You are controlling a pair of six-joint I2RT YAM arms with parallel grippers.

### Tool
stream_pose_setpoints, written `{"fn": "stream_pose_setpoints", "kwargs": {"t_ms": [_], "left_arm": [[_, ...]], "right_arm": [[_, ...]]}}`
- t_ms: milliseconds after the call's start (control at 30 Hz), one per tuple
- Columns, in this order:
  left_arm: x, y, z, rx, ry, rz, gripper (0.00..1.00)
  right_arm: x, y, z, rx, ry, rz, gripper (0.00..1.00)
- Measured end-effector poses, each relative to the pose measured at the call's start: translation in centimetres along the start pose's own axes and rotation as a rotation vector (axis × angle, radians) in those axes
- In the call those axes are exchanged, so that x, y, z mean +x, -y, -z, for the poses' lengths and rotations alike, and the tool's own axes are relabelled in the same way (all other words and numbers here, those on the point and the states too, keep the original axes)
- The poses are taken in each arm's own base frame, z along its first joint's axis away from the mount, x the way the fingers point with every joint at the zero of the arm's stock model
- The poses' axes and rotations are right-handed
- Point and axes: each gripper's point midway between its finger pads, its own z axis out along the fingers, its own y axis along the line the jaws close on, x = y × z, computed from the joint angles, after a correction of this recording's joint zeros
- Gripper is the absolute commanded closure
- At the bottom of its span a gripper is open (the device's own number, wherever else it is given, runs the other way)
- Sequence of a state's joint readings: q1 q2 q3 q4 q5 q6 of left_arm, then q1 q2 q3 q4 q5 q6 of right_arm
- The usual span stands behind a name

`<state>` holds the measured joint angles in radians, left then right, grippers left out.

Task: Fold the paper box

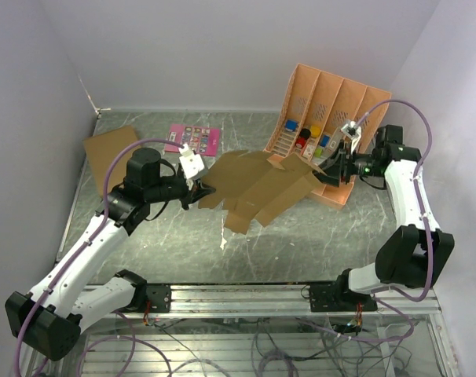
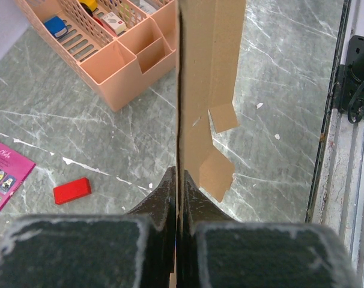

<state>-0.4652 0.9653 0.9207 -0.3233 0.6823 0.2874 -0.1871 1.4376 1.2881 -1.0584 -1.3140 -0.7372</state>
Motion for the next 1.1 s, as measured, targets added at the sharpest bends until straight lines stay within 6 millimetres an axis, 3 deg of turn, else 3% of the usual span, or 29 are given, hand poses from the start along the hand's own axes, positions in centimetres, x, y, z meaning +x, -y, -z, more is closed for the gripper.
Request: {"fn": "stream_pose_setpoints", "kwargs": {"t_ms": [433,1100], "left_arm": [[0.3,0.0,0.0,-0.002,-0.01,-0.005,0.93],[0.2,0.0,0.0,-0.002,-0.009,-0.005,0.93]], "right_arm": [[-1.1,-0.5,0.6,0.036,-0.01,0.02,0.58],[1.4,-1.1,-0.9,-0.027,-0.035,-0.059,0.47]]}}
